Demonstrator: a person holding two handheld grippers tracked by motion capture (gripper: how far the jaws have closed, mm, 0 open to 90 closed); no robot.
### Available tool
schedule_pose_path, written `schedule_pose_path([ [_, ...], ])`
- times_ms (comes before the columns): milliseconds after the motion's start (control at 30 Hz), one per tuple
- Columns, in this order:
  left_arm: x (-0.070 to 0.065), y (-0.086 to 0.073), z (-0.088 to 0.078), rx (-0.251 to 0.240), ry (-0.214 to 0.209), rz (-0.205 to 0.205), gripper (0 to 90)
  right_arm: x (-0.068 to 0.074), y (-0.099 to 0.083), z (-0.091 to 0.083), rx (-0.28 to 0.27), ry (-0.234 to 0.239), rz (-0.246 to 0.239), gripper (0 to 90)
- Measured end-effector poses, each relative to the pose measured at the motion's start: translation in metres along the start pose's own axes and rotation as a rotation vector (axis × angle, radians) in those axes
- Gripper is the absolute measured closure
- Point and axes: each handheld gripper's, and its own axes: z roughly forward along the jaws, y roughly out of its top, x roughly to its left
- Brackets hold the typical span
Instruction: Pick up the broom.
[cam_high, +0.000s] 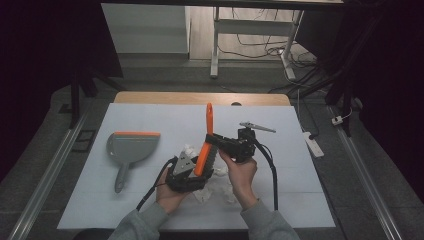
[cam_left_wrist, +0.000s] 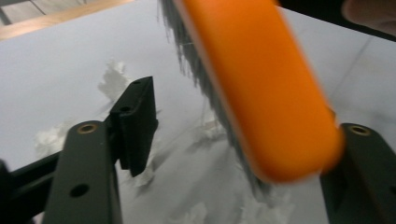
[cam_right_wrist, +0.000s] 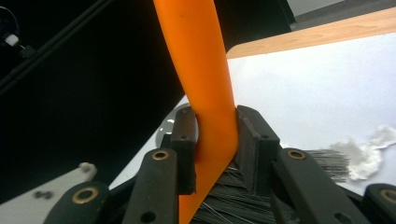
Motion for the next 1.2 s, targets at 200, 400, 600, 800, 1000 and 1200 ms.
schedule_pose_path([
  [200,-0.001,-0.004,-0.004,-0.072,0.045,0.019,51.3,0.004,-0.006,-0.001,-0.069,0.025,0.047,69.9],
  [400,-0.003,-0.004,-0.006,-0.095,0.072,0.05,73.3,0.003,-0.009,-0.001,-0.084,0.031,0.064,70.0],
  [600,0.011,-0.004,-0.01,-0.079,0.061,0.006,80.3,0.0,-0.012,-0.001,-0.086,0.035,0.078,69.8],
  [800,0.016,0.0,-0.015,-0.055,0.029,0.02,80.5,0.002,-0.011,-0.003,-0.087,0.043,0.071,69.3],
  [1000,0.028,0.003,-0.02,-0.034,-0.007,-0.001,80.6,0.006,-0.009,-0.002,-0.064,0.003,-0.004,54.8],
  [1200,0.057,0.008,-0.039,0.019,-0.042,-0.038,80.5,0.013,-0.002,-0.018,-0.008,-0.06,-0.191,37.1],
])
